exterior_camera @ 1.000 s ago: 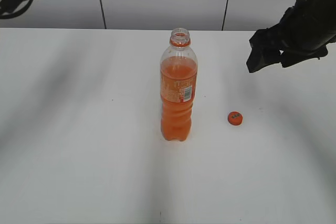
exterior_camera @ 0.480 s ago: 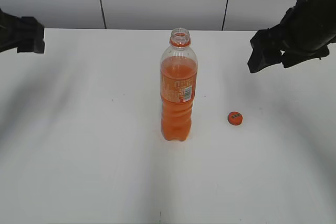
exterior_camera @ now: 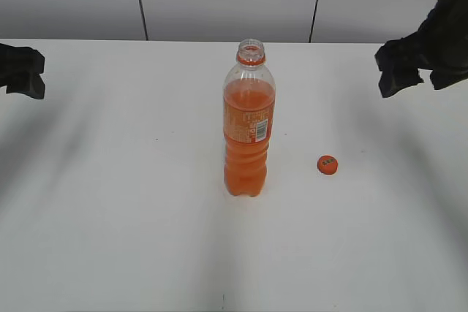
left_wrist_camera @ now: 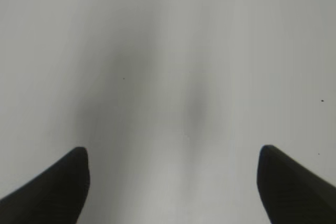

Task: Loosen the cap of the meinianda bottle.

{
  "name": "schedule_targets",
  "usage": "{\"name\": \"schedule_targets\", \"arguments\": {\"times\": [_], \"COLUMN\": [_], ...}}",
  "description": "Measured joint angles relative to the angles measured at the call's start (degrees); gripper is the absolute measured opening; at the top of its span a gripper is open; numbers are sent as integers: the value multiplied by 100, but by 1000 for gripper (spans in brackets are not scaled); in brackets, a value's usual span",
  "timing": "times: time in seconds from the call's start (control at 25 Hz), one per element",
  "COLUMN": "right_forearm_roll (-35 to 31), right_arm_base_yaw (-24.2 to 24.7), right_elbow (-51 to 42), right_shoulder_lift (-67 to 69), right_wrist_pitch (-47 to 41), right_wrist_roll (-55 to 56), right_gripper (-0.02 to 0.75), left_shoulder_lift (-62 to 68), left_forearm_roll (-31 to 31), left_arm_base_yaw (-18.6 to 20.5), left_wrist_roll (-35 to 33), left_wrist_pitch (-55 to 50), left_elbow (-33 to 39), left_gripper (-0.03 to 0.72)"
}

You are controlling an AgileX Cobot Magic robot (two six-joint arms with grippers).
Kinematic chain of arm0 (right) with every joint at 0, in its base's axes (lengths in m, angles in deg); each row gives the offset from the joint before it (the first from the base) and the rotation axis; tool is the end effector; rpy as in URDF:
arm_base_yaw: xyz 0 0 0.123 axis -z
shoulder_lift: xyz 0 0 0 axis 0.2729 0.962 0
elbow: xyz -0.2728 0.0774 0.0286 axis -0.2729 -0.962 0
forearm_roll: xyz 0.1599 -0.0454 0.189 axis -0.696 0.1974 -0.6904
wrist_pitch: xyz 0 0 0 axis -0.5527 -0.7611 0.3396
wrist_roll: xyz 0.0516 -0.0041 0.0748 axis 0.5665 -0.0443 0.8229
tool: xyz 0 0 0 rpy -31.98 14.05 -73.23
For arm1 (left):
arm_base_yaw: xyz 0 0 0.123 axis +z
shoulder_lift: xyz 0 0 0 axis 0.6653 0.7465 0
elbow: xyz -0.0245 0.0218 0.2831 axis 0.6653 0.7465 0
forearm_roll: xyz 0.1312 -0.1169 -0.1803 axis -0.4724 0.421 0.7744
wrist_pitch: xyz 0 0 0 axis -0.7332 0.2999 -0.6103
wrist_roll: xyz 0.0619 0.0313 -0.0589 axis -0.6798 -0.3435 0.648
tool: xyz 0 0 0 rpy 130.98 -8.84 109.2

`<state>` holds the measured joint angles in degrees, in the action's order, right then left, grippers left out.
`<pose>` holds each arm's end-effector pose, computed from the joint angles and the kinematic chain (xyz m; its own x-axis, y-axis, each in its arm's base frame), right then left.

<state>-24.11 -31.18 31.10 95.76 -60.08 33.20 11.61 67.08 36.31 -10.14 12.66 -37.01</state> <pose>0.3232 0.0840 0.2491 -0.8990 -0.2016 -0.3889 -0.2071 0.9779 -0.0282 0.3059 -0.0220 0.2410 -0.8585 -0.0702 -0.5080 -0.0745 0.9971 -0.0119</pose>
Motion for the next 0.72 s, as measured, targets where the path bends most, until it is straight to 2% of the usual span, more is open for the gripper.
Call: {"name": "schedule_targets", "arguments": {"times": [0.36,0.72], "right_forearm_roll": [24,98], "right_arm_base_yaw": [953,1123], "right_elbow": [0,0], "right_shoulder_lift": [0,0], "right_wrist_pitch": [-156,-231], "right_wrist_roll": [76,76], "right_gripper": [592,592], "left_shoulder_lift": [0,34], "left_forearm_roll": [35,-90], "left_arm_base_yaw": [6,11], "left_wrist_roll": [-4,-11], "left_wrist_pitch": [-5,-472], "left_elbow": [0,-341], "left_gripper": [588,588]}}
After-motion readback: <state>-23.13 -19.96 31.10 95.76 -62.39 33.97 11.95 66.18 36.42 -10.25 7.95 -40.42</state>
